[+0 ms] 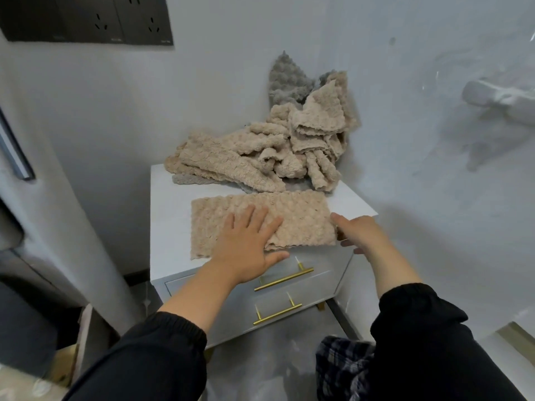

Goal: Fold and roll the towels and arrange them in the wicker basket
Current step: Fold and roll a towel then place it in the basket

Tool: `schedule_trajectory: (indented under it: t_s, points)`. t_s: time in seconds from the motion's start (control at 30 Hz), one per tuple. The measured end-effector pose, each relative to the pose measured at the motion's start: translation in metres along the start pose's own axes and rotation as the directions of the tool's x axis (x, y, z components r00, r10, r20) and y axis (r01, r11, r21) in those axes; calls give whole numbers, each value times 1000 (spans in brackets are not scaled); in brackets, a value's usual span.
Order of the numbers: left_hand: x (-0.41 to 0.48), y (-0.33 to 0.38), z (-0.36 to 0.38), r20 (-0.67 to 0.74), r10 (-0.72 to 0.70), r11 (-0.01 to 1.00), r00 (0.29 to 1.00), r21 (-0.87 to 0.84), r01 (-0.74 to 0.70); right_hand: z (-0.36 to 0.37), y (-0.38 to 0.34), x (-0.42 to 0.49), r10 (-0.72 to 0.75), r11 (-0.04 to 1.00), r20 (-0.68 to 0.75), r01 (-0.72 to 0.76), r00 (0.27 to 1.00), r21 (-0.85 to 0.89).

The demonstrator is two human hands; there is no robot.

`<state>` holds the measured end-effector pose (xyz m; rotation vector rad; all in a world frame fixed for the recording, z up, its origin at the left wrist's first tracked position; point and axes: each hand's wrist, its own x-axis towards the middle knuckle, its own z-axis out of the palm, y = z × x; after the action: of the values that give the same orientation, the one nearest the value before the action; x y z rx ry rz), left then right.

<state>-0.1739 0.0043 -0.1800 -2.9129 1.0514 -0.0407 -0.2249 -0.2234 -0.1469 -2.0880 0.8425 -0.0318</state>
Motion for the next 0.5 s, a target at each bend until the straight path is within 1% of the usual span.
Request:
schedule_trajectory:
  t_s: [0.1,0.13,0.2,0.3,0.43,0.5]
  points:
    - [1,0,0,-11,1,1000,1000,5,-1,-6,2,-1,37,982,204,-73,978,172]
    - [1,0,0,-16,0,1000,1000,14,0,-8,2,-1,36,972,237,-90,971,219]
    - [2,0,0,-21,-7,1000,1000,22,7,-10,2,0,29,958,231,-93,972,270]
    - [4,2,1,-36,-11,1000,999,21,12,-13,0,0,27,972,205,-73,978,223]
    - [5,1,2,-45,-10,1000,999,14,10,-13,-2,-5,48,994,287,-74,957,79]
    - [5,0,4,-53,-7,1000,999,16,8,-12,-4,-7,21,994,261,-48,965,97]
